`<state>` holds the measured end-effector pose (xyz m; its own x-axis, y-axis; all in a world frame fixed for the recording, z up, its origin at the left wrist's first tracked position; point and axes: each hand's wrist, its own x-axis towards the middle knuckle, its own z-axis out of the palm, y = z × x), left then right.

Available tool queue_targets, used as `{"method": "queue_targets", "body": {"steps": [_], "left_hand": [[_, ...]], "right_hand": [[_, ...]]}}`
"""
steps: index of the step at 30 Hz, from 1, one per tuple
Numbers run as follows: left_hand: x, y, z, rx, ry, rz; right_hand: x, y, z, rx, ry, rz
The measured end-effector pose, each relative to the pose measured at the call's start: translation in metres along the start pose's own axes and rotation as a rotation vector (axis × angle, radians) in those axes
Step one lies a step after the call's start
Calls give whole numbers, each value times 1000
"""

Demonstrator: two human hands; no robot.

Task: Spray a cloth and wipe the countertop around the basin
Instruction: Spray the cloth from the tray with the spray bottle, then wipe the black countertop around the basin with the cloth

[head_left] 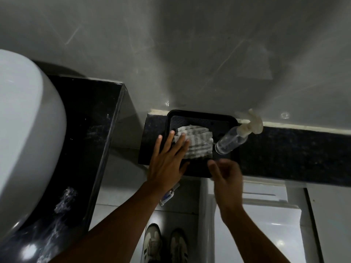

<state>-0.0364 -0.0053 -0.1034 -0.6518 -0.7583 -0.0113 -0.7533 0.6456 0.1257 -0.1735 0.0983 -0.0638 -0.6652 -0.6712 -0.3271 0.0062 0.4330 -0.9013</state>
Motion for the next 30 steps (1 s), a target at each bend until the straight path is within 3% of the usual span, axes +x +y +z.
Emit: {"method": "queue_targets", "body": {"steps": [3, 7, 11, 15, 17, 19, 22, 24, 25, 27, 30], "left_hand": [[4, 2, -10, 4, 38, -19], [5, 10, -22, -241, 102, -129], [-21, 25, -35, -638, 100, -278], [-63, 30, -66, -921, 75, -336], [-85, 26, -95, -908, 66, -266], [-116, 13, -131, -736, 190, -184], [-170, -25, -191, -462, 506, -139], [-204, -62, -226, -270, 548, -218], [-221, -83, -239, -171, 476, -299], [-243, -121, -254, -48, 212, -487], [-271, -158, -249, 15, -38, -559]], "right_hand": [[10, -16, 29, 117, -95, 263], [23, -46, 47, 359, 17, 532], [11, -62, 44, 517, -178, 530], [-28, -77, 56, 469, -246, 367], [-48, -89, 65, 443, -269, 270], [-67, -104, 78, 373, -327, 99], [-90, -122, 108, 34, -377, -433], [-110, -120, 135, -350, -471, -813], [-123, -113, 148, -506, -521, -903], [-140, -93, 168, -709, -575, -901], [-154, -77, 182, -795, -478, -873]]}}
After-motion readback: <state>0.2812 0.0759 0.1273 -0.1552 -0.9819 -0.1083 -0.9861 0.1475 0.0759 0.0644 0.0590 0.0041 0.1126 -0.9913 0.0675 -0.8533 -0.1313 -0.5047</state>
